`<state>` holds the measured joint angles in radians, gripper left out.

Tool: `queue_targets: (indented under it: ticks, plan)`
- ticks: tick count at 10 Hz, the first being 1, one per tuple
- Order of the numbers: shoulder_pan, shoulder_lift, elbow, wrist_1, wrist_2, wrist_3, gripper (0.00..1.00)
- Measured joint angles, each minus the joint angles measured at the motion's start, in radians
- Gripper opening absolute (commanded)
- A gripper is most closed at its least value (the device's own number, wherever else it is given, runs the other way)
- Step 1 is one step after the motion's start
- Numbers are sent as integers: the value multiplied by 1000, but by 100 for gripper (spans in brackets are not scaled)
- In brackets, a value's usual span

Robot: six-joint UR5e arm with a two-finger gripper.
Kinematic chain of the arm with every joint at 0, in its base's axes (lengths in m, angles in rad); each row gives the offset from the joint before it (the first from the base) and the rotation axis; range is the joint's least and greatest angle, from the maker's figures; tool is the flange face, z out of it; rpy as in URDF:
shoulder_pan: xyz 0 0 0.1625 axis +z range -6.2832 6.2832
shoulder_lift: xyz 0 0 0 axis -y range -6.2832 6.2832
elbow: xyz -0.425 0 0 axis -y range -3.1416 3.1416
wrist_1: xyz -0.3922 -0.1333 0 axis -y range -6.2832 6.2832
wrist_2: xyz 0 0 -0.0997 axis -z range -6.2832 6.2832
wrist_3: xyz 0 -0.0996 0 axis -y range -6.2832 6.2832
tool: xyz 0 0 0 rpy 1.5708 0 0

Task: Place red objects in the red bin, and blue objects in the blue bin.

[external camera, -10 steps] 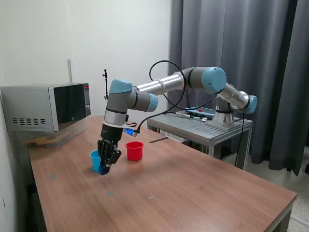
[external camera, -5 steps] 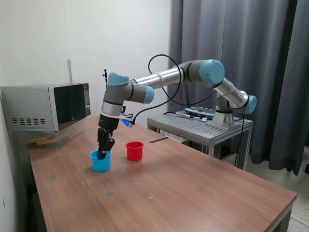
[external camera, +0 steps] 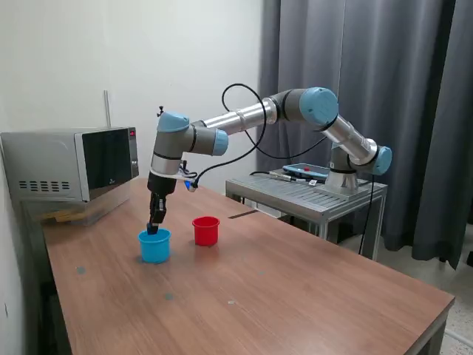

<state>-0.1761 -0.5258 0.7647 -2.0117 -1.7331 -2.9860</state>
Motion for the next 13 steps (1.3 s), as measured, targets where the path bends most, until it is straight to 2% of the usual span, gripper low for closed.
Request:
queue_targets:
  ticks: [5,13]
  plan:
    - [-28,-34,48,2,-2,36,0]
    - [-25,-108,175,2,7,84,0]
